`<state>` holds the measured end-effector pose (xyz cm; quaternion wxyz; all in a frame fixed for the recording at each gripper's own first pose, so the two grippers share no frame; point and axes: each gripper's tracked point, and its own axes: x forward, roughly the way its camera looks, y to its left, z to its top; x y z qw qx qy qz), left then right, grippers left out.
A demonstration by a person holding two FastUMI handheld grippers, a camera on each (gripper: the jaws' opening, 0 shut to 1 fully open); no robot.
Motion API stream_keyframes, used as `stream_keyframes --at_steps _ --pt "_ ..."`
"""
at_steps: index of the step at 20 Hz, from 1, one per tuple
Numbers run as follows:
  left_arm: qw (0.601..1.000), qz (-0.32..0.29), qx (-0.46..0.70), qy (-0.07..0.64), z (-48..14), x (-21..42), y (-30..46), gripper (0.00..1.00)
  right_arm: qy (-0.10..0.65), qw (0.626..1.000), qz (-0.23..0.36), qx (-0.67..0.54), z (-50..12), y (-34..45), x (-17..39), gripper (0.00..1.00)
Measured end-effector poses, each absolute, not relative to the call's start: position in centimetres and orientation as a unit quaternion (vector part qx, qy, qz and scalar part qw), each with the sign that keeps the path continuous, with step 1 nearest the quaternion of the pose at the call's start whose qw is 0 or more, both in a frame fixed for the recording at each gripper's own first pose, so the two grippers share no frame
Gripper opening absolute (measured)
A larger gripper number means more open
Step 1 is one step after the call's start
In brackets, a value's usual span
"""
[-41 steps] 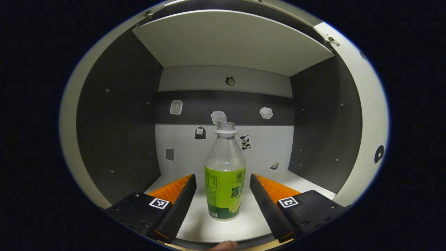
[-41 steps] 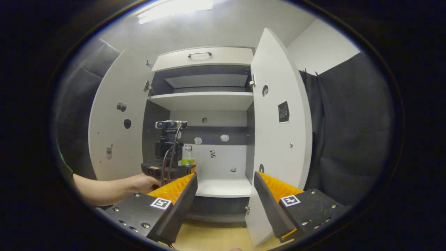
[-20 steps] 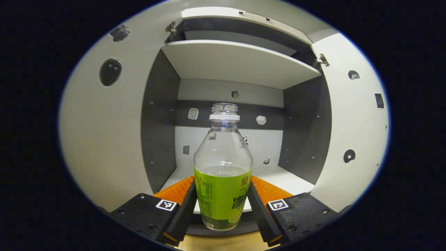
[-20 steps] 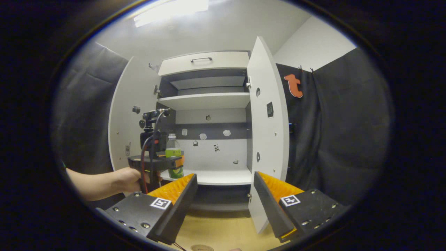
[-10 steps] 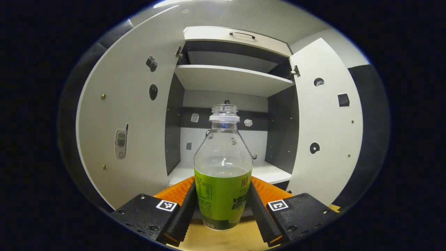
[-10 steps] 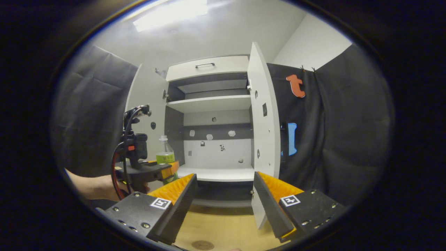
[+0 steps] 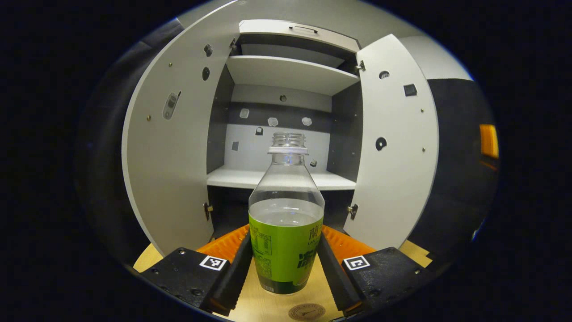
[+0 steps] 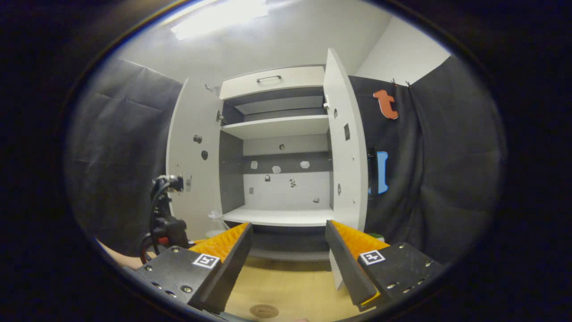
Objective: Grasp the bottle in the cabinet with the left hand and place it on the coaster, then close the right door with the right hand and the left door with the left hand.
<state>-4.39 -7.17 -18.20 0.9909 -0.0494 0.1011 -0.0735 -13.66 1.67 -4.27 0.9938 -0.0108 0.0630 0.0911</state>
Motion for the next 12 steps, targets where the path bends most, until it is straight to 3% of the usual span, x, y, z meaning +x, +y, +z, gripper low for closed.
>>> stream_keyframes --at_steps 7,12 --pt "0.982 -0.124 -0.032 0.136 -26.6 -9.7 -10.8 0.81 0.084 0.990 0.114 -0.004 -5.7 4.1 -12.2 0.99" --pt "0.976 -0.169 -0.029 0.137 -30.9 -11.3 -13.5 0.81 0.111 0.990 0.087 0.005 -7.1 2.3 -11.6 0.98"
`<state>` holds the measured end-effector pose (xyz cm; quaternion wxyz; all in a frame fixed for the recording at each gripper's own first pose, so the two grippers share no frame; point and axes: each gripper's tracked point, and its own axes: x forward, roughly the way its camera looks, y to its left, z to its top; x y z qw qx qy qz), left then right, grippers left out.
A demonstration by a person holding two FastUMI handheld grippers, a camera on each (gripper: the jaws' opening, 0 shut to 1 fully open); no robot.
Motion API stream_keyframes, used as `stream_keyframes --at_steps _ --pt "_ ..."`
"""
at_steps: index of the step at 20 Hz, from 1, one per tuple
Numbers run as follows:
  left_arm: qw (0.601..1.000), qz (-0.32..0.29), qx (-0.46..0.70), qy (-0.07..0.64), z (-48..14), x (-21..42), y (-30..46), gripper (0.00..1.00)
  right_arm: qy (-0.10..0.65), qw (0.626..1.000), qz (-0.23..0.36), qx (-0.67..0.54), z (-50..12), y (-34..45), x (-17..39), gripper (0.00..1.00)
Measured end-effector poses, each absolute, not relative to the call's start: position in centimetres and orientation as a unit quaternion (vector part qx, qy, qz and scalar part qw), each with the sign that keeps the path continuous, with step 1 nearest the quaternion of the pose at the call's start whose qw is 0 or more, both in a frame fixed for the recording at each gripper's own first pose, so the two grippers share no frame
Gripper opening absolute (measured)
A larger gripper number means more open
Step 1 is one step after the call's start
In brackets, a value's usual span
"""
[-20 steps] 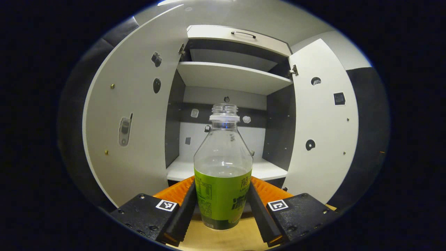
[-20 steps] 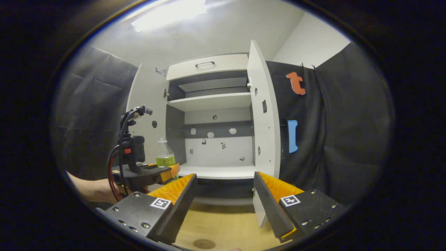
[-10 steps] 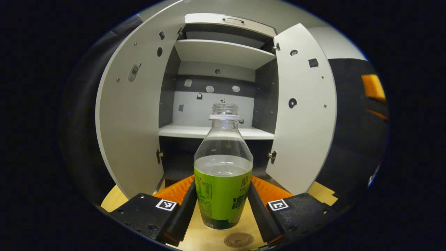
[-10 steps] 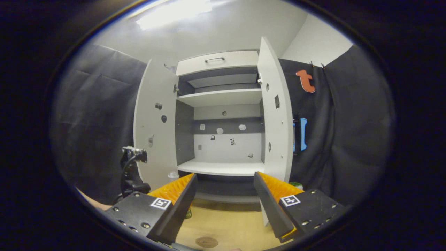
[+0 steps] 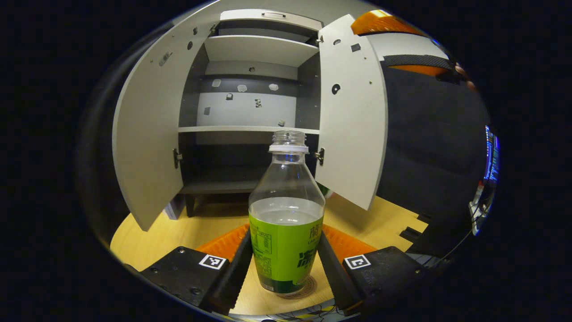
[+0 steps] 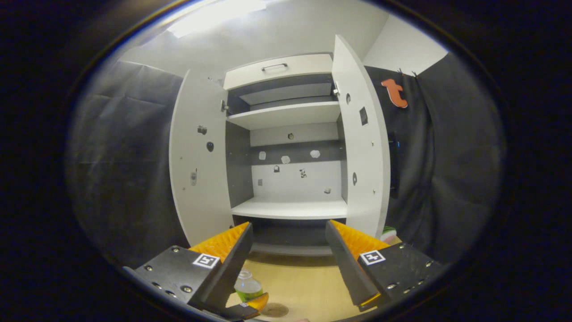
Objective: Grasp the bottle in the cabinet with the left hand and place it on the coaster, then close the right door with the right hand and the left door with the left hand.
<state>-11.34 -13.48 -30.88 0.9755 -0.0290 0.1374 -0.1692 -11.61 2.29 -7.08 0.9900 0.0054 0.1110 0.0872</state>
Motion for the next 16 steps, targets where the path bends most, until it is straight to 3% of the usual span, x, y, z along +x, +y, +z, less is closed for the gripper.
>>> stream_keyframes --at_steps 4,16 --pt "0.966 -0.197 -0.030 0.163 -34.8 -11.4 -15.1 0.81 0.133 0.989 0.065 0.013 -8.2 1.8 -10.6 0.99" --pt "0.957 -0.217 0.013 0.193 -38.1 -10.3 -13.9 0.83 0.155 0.987 0.040 0.012 -10.5 2.0 -8.8 0.98"
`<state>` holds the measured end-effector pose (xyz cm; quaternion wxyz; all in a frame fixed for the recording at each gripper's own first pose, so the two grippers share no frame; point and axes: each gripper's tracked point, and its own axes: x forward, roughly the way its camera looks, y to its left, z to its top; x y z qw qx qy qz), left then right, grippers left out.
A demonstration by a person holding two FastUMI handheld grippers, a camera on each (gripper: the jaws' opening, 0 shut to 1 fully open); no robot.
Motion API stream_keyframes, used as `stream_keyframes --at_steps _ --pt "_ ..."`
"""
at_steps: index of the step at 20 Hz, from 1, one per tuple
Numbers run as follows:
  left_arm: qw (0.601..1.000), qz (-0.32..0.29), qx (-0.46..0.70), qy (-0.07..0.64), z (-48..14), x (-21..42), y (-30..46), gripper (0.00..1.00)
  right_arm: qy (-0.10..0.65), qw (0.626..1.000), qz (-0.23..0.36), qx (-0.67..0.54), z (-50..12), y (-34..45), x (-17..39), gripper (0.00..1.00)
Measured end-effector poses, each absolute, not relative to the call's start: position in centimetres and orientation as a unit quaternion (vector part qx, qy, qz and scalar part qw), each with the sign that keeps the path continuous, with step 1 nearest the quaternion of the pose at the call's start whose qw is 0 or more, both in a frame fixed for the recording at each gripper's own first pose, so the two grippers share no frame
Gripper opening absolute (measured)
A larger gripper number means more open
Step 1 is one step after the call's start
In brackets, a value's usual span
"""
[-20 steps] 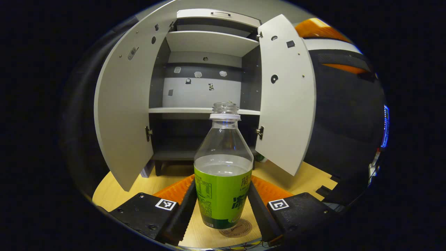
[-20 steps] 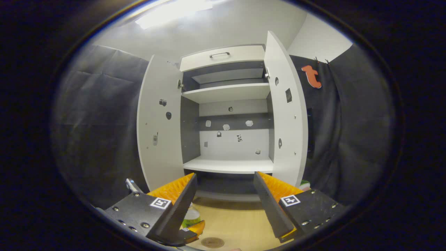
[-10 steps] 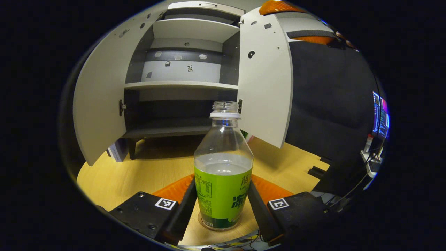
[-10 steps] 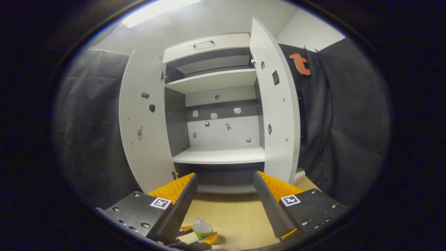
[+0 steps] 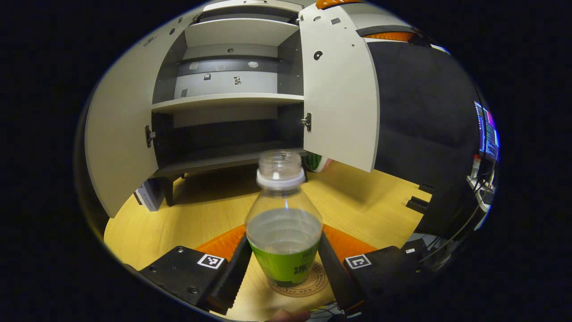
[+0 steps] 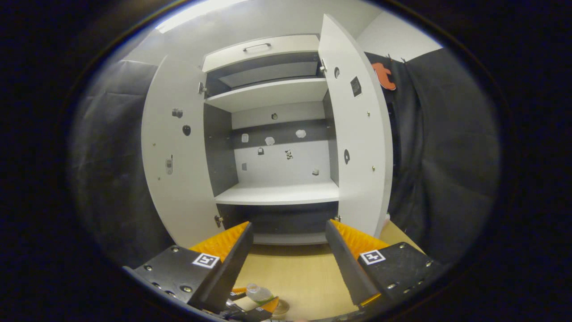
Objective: Grasp the bottle in the cabinet with the left hand and place it on the coaster, then close the right door with the right hand and the left door with the left hand.
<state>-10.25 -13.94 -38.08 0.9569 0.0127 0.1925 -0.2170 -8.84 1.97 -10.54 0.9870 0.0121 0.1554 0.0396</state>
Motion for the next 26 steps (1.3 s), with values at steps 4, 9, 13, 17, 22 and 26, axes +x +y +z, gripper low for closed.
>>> stream_keyframes --at_steps 4,9,13,17,22,26 --pt "0.954 -0.225 0.020 0.198 -37.4 -10.7 -13.7 0.84 0.152 0.988 0.031 0.019 -10.5 1.6 -8.8 0.98" --pt "0.952 -0.220 0.050 0.206 -36.1 -11.0 -13.2 0.84 0.149 0.988 0.022 0.026 -10.1 0.8 -9.2 0.98" --pt "0.955 -0.224 0.052 0.190 -32.6 -10.8 -13.4 0.84 0.132 0.991 0.018 0.030 -8.6 -0.4 -9.6 0.98" --pt "0.960 -0.219 0.034 0.170 -27.6 -10.3 -13.7 0.84 0.114 0.993 0.005 0.024 -7.1 -3.0 -10.2 0.98" --pt "0.967 -0.209 0.010 0.146 -20.2 -9.5 -13.9 0.83 0.096 0.995 -0.016 0.014 -5.7 -7.4 -10.6 0.98" --pt "0.979 -0.170 0.004 0.109 -13.5 -8.7 -12.0 0.83 0.084 0.996 -0.018 -0.010 -4.3 -10.7 -10.3 0.98"
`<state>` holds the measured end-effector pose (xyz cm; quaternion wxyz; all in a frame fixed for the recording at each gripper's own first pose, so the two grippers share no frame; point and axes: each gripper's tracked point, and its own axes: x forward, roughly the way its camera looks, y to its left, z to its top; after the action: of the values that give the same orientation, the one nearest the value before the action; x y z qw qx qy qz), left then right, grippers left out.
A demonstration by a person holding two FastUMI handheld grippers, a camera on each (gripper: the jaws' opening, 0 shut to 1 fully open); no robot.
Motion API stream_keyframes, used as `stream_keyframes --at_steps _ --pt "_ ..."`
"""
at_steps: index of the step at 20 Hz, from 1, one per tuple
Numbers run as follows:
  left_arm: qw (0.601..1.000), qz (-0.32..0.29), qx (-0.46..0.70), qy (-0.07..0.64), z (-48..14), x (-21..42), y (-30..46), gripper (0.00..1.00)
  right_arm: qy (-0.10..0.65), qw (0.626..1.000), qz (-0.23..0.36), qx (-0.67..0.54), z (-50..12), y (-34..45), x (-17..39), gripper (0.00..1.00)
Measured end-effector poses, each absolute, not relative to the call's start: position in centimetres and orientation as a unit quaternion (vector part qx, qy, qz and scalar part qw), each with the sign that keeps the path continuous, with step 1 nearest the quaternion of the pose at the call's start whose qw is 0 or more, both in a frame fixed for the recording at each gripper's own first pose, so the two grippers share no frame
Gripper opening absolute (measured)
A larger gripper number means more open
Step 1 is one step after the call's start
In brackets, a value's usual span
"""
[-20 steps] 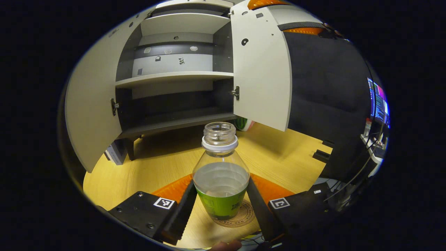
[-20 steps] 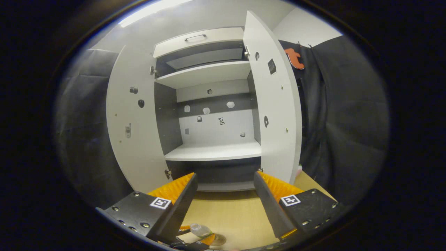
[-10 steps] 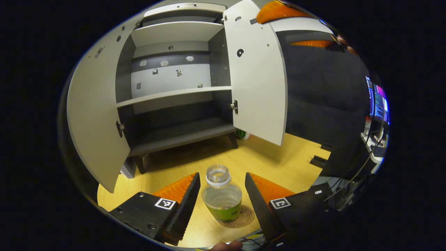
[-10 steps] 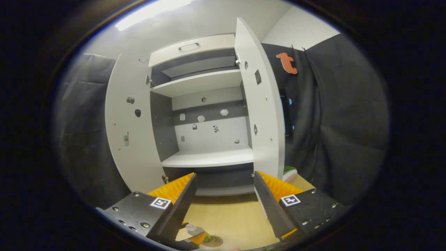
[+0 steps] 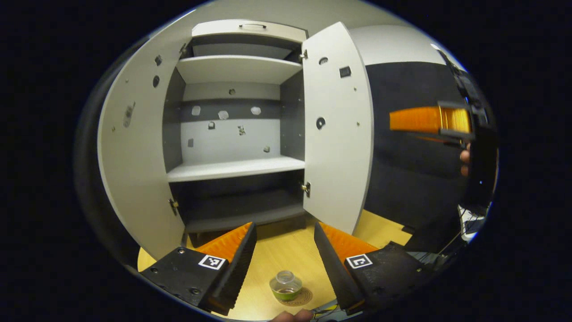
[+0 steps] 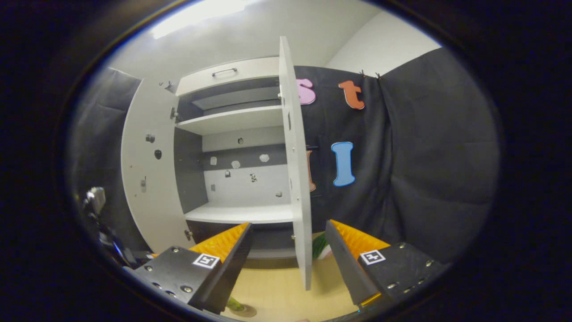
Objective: Grasp the bottle in the cabinet with the left hand and place it on the coaster, then close the right door with the right hand and the left door with the left hand.
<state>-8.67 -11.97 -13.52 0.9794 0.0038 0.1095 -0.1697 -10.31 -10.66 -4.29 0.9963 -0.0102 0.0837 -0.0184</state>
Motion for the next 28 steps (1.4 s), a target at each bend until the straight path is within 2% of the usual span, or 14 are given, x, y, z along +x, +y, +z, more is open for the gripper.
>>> stream_keyframes --at_steps 4,7,11,14,17,21,28 --pt "0.985 -0.151 -0.012 0.081 -7.6 -8.6 -10.1 0.83 0.059 0.998 -0.015 -0.028 -2.1 -14.1 -9.7 0.98" --pt "0.985 -0.136 -0.009 0.102 -5.5 -9.2 -7.9 0.84 0.065 0.996 -0.022 -0.049 -2.1 -17.4 -9.3 0.98" --pt "0.992 -0.116 -0.006 0.040 0.0 -9.1 -5.1 0.83 0.083 0.994 -0.017 -0.076 -2.3 -22.1 -7.8 0.99" --pt "0.997 -0.080 0.011 0.004 2.8 -9.3 -1.8 0.83 0.087 0.995 -0.010 -0.046 -2.5 -24.6 -5.9 0.99" --pt "0.997 -0.069 0.028 0.003 1.9 -10.1 0.3 0.83 0.081 0.997 -0.015 -0.004 -2.3 -26.8 -3.7 0.98" --pt "0.998 -0.049 0.038 0.021 0.0 -11.5 2.6 0.83 0.073 0.996 -0.042 -0.027 -1.3 -29.3 -1.0 0.99" --pt "0.999 -0.017 0.006 0.038 -0.6 -12.5 5.5 0.84 0.074 0.996 -0.013 -0.044 -0.3 -25.2 3.5 0.98"
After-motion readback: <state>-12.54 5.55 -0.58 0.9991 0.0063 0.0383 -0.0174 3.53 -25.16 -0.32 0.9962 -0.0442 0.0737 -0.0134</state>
